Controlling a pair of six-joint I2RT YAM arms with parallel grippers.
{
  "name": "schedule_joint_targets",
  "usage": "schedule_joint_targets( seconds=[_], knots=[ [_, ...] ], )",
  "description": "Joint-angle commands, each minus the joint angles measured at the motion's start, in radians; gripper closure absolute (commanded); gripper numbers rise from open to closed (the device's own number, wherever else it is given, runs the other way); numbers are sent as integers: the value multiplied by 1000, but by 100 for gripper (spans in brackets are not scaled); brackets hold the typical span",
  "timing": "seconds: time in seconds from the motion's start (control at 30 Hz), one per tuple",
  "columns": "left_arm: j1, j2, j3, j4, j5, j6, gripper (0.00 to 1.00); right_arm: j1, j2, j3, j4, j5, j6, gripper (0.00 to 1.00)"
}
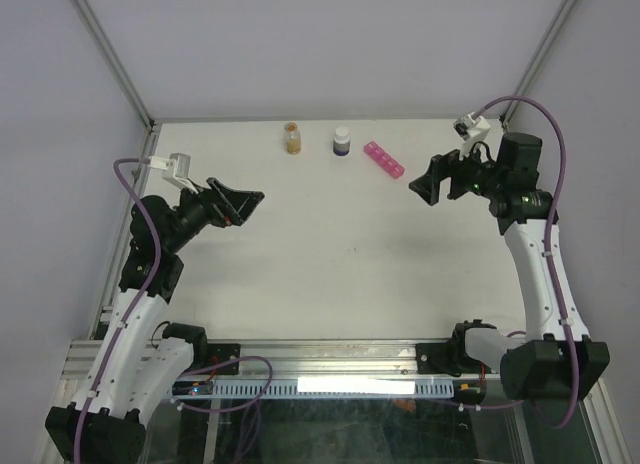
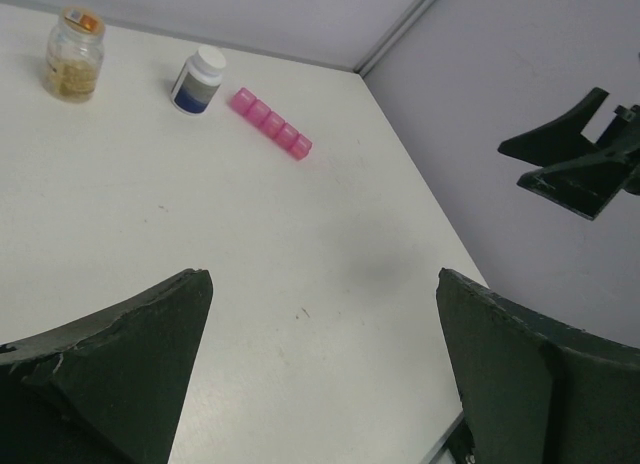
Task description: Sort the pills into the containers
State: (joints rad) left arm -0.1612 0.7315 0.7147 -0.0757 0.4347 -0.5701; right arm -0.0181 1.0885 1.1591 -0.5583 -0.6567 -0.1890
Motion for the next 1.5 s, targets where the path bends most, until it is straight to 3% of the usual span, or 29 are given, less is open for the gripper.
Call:
schedule_joint_targets(
  seconds=[0.0, 0.17, 0.33, 0.6, 0.73, 0.83, 1.0, 1.47],
  knots=[
    [23, -22, -29, 80, 105, -36, 1, -14, 96, -7, 87, -165, -128, 1],
    [31, -55, -47, 42, 97, 71, 1, -17, 271, 45, 128, -218, -243, 1],
    [35, -82, -74, 30, 74, 164, 1, 9, 474, 171, 124, -155, -295, 1],
    [45, -64, -113, 32, 72, 246, 1, 135, 865, 587, 35, 111, -291, 1],
    [67, -56, -117, 34, 73, 254, 1, 158, 1060, 835, -62, 171, -264, 1],
    [90, -50, -116, 36, 84, 253, 1, 166, 1145, 932, -100, 207, -257, 2],
    [123, -28, -116, 50, 122, 239, 1, 169, 1219, 994, -148, 253, -267, 5],
    [147, -12, -121, 65, 173, 216, 1, 170, 1334, 1002, -169, 310, -282, 28]
  ],
)
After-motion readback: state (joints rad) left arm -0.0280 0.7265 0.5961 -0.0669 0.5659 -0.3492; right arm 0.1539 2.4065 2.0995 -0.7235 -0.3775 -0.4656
